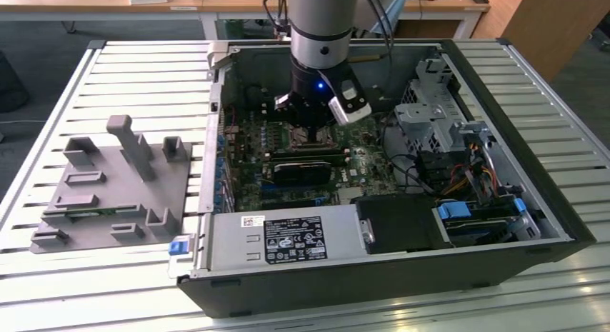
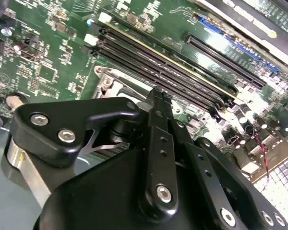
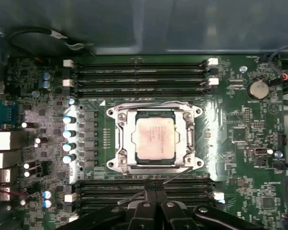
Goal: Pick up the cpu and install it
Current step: 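Install the second cpu locking lever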
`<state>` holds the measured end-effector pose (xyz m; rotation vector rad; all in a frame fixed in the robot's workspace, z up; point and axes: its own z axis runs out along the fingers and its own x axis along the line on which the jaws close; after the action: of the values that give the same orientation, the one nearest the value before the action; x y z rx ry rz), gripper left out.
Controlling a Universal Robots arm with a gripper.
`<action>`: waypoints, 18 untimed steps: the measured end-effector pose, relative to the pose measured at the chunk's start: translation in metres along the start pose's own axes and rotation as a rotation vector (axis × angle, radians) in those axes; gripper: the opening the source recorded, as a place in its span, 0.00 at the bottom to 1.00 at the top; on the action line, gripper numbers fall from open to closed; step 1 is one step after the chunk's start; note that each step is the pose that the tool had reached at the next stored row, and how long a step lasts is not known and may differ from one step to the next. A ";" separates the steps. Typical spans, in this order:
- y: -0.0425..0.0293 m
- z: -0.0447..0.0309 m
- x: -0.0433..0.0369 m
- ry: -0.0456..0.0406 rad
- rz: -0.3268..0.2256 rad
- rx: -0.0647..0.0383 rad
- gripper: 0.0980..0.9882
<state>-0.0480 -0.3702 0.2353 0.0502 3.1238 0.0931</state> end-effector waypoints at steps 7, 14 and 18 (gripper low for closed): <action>-0.0008 0.0089 0.0063 0.0000 0.000 0.000 0.01; -0.0028 0.0176 0.0089 0.0005 0.000 -0.016 0.01; -0.0089 0.0180 0.0121 0.0015 0.001 -0.043 0.01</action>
<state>-0.0601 -0.3776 0.2167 0.0506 3.1218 0.1610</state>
